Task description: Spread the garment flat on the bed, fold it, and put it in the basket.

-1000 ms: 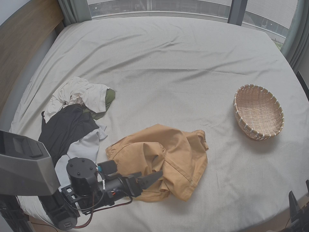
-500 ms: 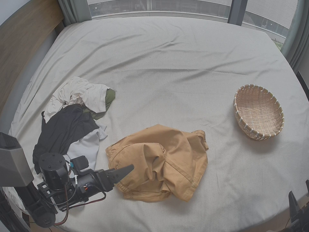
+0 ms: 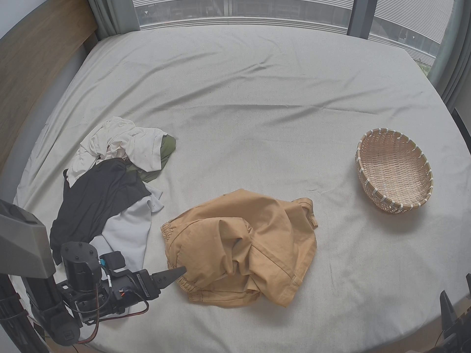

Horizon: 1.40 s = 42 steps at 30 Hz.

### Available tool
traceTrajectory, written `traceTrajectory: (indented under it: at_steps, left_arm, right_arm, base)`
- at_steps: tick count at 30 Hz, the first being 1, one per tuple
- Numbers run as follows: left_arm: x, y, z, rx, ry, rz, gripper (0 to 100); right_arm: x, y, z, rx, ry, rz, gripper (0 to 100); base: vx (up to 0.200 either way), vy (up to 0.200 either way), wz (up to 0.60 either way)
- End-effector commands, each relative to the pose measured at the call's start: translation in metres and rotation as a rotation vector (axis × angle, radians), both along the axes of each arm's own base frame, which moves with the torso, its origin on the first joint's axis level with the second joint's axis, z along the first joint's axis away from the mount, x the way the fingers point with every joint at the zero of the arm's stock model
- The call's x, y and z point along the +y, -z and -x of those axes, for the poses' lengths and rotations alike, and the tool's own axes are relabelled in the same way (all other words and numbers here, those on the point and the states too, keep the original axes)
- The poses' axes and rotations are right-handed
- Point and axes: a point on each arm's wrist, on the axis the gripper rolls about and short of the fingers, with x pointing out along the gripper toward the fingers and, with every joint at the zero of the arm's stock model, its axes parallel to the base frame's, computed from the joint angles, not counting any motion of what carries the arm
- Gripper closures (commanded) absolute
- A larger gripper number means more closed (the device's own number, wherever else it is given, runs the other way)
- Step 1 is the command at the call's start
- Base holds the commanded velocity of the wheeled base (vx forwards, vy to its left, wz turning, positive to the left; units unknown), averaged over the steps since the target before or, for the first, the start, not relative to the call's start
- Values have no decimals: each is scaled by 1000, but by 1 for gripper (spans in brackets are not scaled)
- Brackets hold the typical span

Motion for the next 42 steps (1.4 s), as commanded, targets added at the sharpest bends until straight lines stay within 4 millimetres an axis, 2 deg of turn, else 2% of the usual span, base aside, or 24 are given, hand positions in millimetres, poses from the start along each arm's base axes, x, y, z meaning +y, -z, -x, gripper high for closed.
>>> traceTrajectory:
  at_steps: [1, 6, 14, 19, 22, 23, 24, 27, 42]
  left_arm:
    - [-5, 25, -11, 79, 0, -35, 0]
    - [-11, 33, -26, 61, -4, -28, 0]
    - [-21, 17, -53, -55, -27, 44, 0]
    - [-21, -8, -59, -132, -61, 119, 0]
    - [-19, -33, -62, -200, -81, 194, 0]
    - [-19, -33, -62, -200, -81, 194, 0]
    - [-19, -43, -64, -235, -85, 223, 0]
    - [-19, -53, -68, -273, -91, 248, 0]
    - [-31, -49, -70, -252, -64, 268, 0]
  right_arm:
    - [0, 5, 0, 6, -1, 0, 0]
    - [0, 5, 0, 6, -1, 0, 0]
    - [0, 5, 0, 6, -1, 0, 0]
    - [0, 5, 0, 6, -1, 0, 0]
    - [0, 5, 0, 6, -1, 0, 0]
    - [0, 5, 0, 6, -1, 0, 0]
    - [0, 5, 0, 6, -1, 0, 0]
    - [0, 5, 0, 6, -1, 0, 0]
    - [0, 5, 0, 6, -1, 0, 0]
  base:
    - [0, 0, 0]
    - [0, 0, 0]
    - [0, 0, 0]
    - [0, 0, 0]
    - [0, 0, 0]
    - [0, 0, 0]
    - [0, 0, 0]
    - [0, 0, 0]
    - [0, 0, 0]
